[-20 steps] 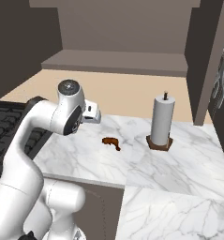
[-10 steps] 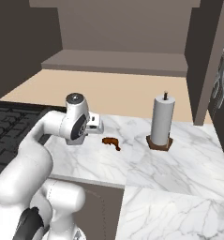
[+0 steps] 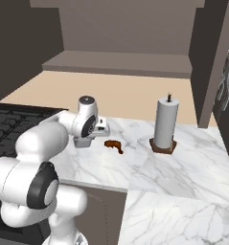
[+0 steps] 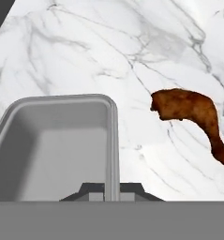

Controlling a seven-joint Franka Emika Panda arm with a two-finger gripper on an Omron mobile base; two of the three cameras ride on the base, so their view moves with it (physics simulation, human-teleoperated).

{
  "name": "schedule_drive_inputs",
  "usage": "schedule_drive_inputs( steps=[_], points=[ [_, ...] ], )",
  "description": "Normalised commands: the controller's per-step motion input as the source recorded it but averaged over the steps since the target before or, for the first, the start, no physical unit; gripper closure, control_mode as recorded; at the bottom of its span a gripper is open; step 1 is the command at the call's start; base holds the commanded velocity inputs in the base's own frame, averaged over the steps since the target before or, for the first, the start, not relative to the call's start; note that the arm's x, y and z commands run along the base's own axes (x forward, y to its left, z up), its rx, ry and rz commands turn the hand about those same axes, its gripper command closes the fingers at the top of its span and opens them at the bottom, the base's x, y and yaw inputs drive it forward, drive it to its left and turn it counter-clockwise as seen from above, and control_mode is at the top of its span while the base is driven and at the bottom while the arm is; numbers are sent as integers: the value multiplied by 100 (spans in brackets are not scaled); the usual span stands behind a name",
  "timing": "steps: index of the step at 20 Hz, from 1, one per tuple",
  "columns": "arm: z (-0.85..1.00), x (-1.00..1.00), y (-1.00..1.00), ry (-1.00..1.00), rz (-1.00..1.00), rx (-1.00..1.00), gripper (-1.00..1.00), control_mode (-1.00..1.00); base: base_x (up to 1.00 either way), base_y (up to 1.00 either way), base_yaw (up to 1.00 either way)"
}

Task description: Retrieve the tupperware from the cabinet, then place the raw meat into the tupperware to avoid contamination.

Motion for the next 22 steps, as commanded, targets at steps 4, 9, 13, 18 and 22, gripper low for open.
schedule_drive_inputs(
  steps=[4, 9, 13, 18, 22],
  points=[
    [-23, 9, 6, 7, 4, 2, 100, -100, 0, 0, 0],
    [-56, 12, 7, 13, 4, 0, 100, -100, 0, 0, 0],
    [-51, 7, 2, 10, 3, 0, 100, -100, 0, 0, 0],
    [-35, 13, 0, 4, 3, 1, 100, -100, 0, 0, 0],
    [-22, 10, 0, -2, 2, 0, 100, -100, 0, 0, 0]
  ],
)
